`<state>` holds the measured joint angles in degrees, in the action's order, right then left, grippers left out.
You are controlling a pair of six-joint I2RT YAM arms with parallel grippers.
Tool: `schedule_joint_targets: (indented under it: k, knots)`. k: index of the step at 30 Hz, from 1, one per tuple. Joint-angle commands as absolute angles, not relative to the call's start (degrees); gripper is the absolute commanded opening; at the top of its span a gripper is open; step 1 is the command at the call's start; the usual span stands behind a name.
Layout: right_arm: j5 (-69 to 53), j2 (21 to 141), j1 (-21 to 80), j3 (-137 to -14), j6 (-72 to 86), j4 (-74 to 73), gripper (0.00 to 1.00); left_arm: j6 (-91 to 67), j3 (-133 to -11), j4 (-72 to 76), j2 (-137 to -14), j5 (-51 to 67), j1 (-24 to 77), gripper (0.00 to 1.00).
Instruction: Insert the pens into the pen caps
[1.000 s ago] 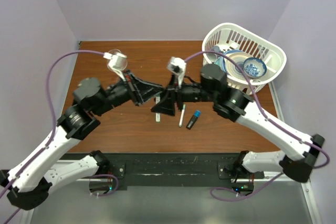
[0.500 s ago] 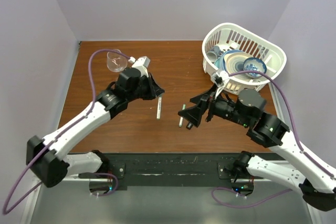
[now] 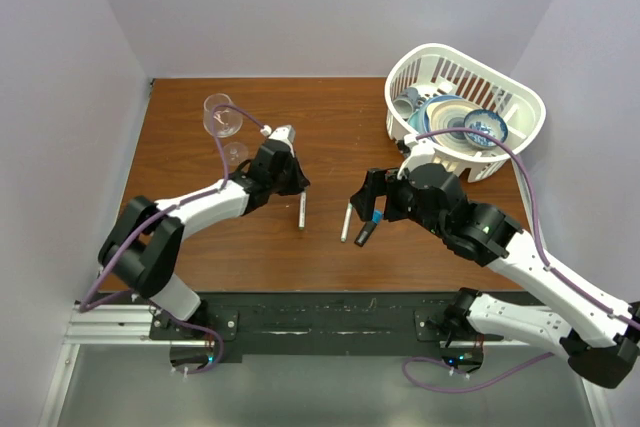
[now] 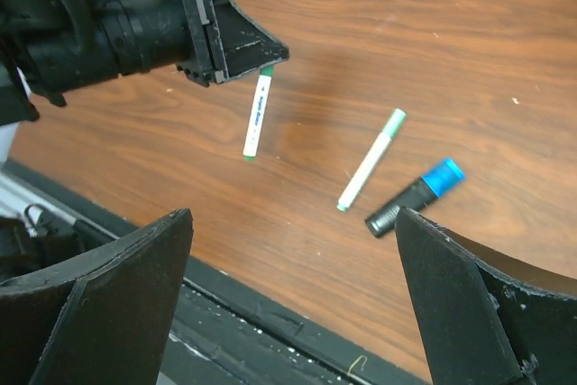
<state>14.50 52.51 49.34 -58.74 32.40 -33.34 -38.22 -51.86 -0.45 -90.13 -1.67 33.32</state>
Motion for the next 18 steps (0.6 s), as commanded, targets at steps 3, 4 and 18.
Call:
schedule_joint_targets:
  k: [3, 4, 18]
  knots:
    - [20.56, 54.31, 49.40, -62.04, 37.00, -36.64, 0.99, -39.72, -50.80, 8.87, -96.24, -1.93, 33.05, 0.00]
    - [21.00, 54.75, 49.39, -62.75, 36.74, -37.35, 0.99, -39.81, -50.37, 9.05, -96.76, -1.67, 33.05, 0.00]
    - [23.91, 54.41, 49.39, -68.64, 39.99, -43.07, 0.99, -34.81, -56.76, -4.21, -86.78, 3.68, 32.87, 0.84]
